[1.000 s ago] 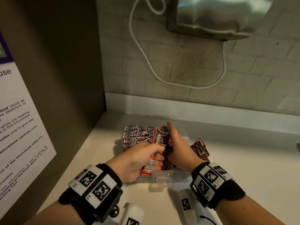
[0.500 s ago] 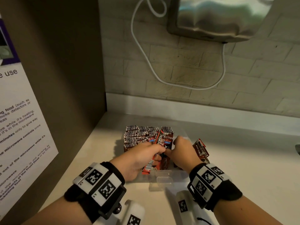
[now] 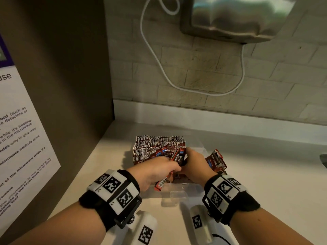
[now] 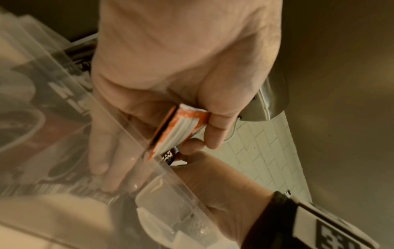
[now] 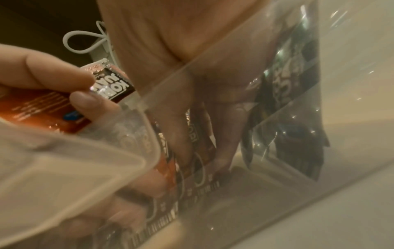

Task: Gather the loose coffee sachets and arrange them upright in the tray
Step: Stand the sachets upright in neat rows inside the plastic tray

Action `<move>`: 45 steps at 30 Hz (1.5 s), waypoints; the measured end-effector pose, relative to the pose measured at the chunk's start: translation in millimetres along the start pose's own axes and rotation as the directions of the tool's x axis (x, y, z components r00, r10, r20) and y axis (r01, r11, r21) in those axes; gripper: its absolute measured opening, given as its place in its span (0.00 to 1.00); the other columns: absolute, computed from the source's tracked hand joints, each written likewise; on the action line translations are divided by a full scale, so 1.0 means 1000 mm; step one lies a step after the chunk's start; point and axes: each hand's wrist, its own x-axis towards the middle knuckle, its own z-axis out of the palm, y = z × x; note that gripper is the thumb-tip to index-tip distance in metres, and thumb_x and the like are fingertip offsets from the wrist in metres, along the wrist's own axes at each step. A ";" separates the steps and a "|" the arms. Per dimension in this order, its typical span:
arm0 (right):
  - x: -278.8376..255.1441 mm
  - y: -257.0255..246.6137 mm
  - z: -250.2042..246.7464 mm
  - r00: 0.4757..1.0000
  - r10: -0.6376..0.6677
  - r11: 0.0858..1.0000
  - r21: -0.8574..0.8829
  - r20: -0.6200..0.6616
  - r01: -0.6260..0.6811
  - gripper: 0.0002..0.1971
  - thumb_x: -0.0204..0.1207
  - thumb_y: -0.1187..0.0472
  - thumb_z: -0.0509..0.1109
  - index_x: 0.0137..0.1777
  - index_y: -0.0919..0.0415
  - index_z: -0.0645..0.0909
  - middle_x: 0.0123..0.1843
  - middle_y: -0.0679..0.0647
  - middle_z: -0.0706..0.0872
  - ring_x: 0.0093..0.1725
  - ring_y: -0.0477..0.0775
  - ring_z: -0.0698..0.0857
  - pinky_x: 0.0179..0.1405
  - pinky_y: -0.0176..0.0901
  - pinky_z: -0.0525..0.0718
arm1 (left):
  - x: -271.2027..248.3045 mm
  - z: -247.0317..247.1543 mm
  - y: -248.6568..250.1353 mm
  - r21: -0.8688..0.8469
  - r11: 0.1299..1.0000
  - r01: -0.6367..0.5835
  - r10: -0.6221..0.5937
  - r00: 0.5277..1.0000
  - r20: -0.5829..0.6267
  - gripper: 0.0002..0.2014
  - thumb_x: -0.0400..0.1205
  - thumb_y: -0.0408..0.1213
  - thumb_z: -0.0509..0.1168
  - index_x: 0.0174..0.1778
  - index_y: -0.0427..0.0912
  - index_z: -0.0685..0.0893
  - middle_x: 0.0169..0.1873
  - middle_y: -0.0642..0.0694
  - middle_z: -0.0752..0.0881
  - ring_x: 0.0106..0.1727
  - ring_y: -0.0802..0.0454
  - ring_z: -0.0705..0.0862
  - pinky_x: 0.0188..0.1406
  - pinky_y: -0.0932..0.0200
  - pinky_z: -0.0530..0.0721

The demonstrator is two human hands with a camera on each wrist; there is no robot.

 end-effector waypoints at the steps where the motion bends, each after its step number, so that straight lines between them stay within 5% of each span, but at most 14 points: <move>1: 0.001 0.001 0.002 1.000 0.006 1.000 0.010 -0.006 -0.006 0.26 0.66 0.61 0.81 0.63 0.59 0.77 0.54 0.55 0.88 0.46 0.49 0.82 0.46 0.36 0.76 | 0.001 0.000 -0.001 0.005 1.000 -0.005 0.005 1.000 -0.001 0.07 0.82 0.38 0.63 0.39 0.43 0.80 0.41 0.40 0.81 0.41 0.47 0.78 0.37 0.57 0.73; 5: 0.002 0.002 0.005 1.000 -0.010 1.000 -0.010 0.010 0.010 0.25 0.68 0.59 0.79 0.64 0.58 0.76 0.55 0.54 0.88 0.48 0.50 0.84 0.45 0.34 0.76 | 0.003 -0.001 -0.002 -0.003 1.000 -0.010 0.010 1.000 -0.013 0.07 0.83 0.38 0.62 0.39 0.44 0.79 0.40 0.41 0.81 0.41 0.48 0.78 0.36 0.58 0.73; 10: -0.001 0.003 0.004 1.000 -0.020 0.999 -0.038 0.004 0.020 0.19 0.68 0.58 0.77 0.58 0.56 0.79 0.50 0.49 0.87 0.43 0.44 0.80 0.31 0.21 0.70 | -0.001 -0.001 -0.001 -0.020 1.000 -0.016 0.015 0.998 -0.053 0.05 0.82 0.39 0.62 0.42 0.44 0.80 0.44 0.40 0.84 0.45 0.47 0.80 0.37 0.59 0.75; 14: 0.000 0.004 0.005 1.000 0.009 0.999 -0.053 0.009 -0.008 0.18 0.67 0.58 0.77 0.57 0.58 0.80 0.49 0.51 0.88 0.43 0.47 0.83 0.33 0.27 0.74 | -0.003 0.000 0.001 -0.036 0.999 -0.014 0.012 0.999 -0.044 0.04 0.83 0.38 0.61 0.45 0.43 0.80 0.45 0.40 0.86 0.41 0.49 0.82 0.29 0.64 0.76; 21: -0.004 0.002 0.000 1.000 -0.019 0.998 -0.056 0.015 0.019 0.14 0.69 0.61 0.75 0.54 0.58 0.81 0.48 0.51 0.87 0.41 0.45 0.81 0.29 0.20 0.71 | 0.000 0.001 -0.002 -0.087 0.996 -0.005 0.004 1.000 -0.014 0.05 0.83 0.37 0.62 0.47 0.41 0.81 0.50 0.35 0.88 0.47 0.41 0.85 0.46 0.52 0.79; 25: -0.005 0.000 -0.004 0.999 -0.051 0.997 -0.059 0.020 0.052 0.09 0.70 0.60 0.75 0.46 0.53 0.78 0.43 0.49 0.85 0.39 0.45 0.80 0.28 0.22 0.72 | 0.001 0.004 -0.001 -0.113 0.994 -0.008 0.006 1.000 -0.021 0.05 0.83 0.36 0.62 0.49 0.39 0.81 0.44 0.38 0.87 0.44 0.42 0.84 0.36 0.58 0.79; 30: -0.007 -0.005 -0.010 0.995 -0.088 0.993 -0.078 0.042 0.091 0.09 0.71 0.59 0.74 0.50 0.59 0.84 0.48 0.54 0.90 0.40 0.46 0.81 0.39 0.32 0.77 | 0.001 0.004 -0.001 -0.111 0.994 -0.010 0.007 1.000 -0.023 0.05 0.84 0.36 0.61 0.50 0.39 0.80 0.46 0.36 0.87 0.44 0.43 0.84 0.34 0.59 0.81; 32: -0.007 -0.006 -0.012 0.996 -0.081 0.991 -0.100 0.048 0.086 0.03 0.72 0.59 0.74 0.44 0.54 0.82 0.46 0.54 0.89 0.38 0.46 0.81 0.34 0.30 0.75 | 0.001 0.004 0.000 -0.113 0.993 -0.015 0.013 1.000 -0.018 0.05 0.84 0.35 0.61 0.49 0.39 0.80 0.47 0.35 0.87 0.45 0.42 0.84 0.37 0.58 0.81; 36: -0.005 -0.003 -0.013 0.998 -0.050 0.993 -0.102 0.041 0.054 0.14 0.71 0.62 0.73 0.33 0.47 0.72 0.37 0.47 0.83 0.35 0.44 0.80 0.28 0.24 0.73 | 0.004 0.003 0.001 -0.112 0.993 -0.034 0.033 0.999 -0.011 0.06 0.84 0.36 0.60 0.45 0.41 0.81 0.44 0.36 0.87 0.43 0.41 0.84 0.40 0.57 0.80; 39: -0.006 -0.004 -0.015 0.997 -0.048 0.995 -0.089 0.054 0.053 0.12 0.73 0.63 0.72 0.35 0.48 0.73 0.32 0.43 0.81 0.31 0.41 0.79 0.27 0.23 0.72 | 0.006 0.003 0.000 -0.112 0.993 -0.033 0.031 0.999 -0.016 0.05 0.83 0.36 0.61 0.45 0.41 0.81 0.40 0.38 0.87 0.43 0.42 0.85 0.36 0.58 0.78; 42: -0.009 -0.009 -0.015 0.994 -0.084 0.993 -0.074 0.068 0.089 0.04 0.73 0.63 0.72 0.43 0.54 0.79 0.42 0.53 0.88 0.39 0.47 0.82 0.35 0.32 0.79 | 0.007 0.004 -0.001 -0.123 0.992 -0.022 0.021 1.000 -0.011 0.04 0.82 0.36 0.62 0.44 0.41 0.80 0.33 0.41 0.85 0.36 0.44 0.82 0.38 0.55 0.77; 45: -0.010 -0.010 -0.011 0.995 -0.084 0.996 -0.031 0.062 0.086 0.10 0.71 0.60 0.73 0.51 0.59 0.84 0.49 0.54 0.89 0.41 0.46 0.82 0.42 0.35 0.81 | 0.007 0.005 -0.002 -0.104 0.994 -0.028 0.026 0.999 -0.019 0.06 0.81 0.37 0.63 0.48 0.39 0.82 0.41 0.39 0.84 0.41 0.43 0.82 0.44 0.51 0.78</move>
